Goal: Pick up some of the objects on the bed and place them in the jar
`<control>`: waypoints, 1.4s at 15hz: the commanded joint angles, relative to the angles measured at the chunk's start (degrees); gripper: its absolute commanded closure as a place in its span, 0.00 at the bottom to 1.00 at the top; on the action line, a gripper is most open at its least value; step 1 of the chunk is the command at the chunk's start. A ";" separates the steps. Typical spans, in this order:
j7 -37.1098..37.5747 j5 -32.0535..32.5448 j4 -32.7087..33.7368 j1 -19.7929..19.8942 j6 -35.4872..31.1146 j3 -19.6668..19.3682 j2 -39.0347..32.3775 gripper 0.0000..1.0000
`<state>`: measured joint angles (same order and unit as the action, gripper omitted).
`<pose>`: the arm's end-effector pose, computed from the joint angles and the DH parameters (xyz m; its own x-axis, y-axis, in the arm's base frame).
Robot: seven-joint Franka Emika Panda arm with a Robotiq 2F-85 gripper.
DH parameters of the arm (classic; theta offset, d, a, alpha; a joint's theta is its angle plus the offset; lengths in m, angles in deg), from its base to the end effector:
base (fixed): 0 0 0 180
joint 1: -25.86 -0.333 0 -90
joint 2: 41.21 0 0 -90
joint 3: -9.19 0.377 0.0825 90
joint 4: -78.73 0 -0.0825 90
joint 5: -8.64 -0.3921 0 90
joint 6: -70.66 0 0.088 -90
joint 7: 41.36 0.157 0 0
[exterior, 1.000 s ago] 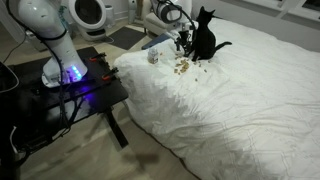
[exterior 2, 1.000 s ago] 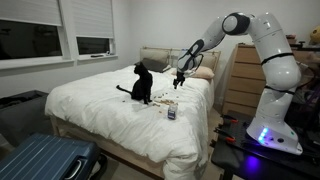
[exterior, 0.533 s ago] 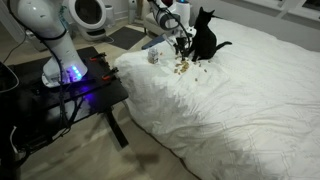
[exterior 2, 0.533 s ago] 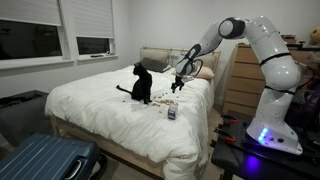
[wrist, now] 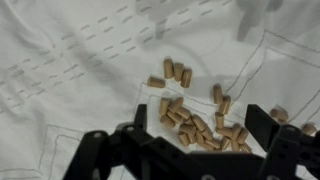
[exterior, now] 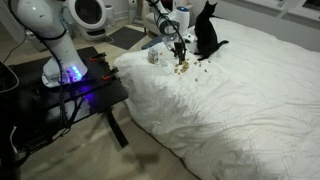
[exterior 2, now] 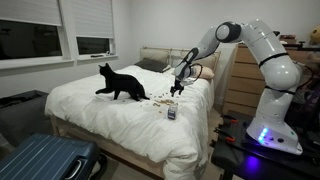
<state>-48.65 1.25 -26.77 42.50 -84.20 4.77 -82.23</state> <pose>0.6585 -0.2515 0.1405 0.9352 -0.3209 0.1495 -0.3243 -0.9460 -0.0019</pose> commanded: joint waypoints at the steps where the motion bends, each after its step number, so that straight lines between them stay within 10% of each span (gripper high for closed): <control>1: 1.20 -1.06 3.54 1.32 1.30 0.83 -3.04 0.00; 21: 5.03 -0.39 13.86 0.80 -1.84 0.67 -16.66 0.00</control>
<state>-45.86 1.09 -14.84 43.93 -86.96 5.95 -97.51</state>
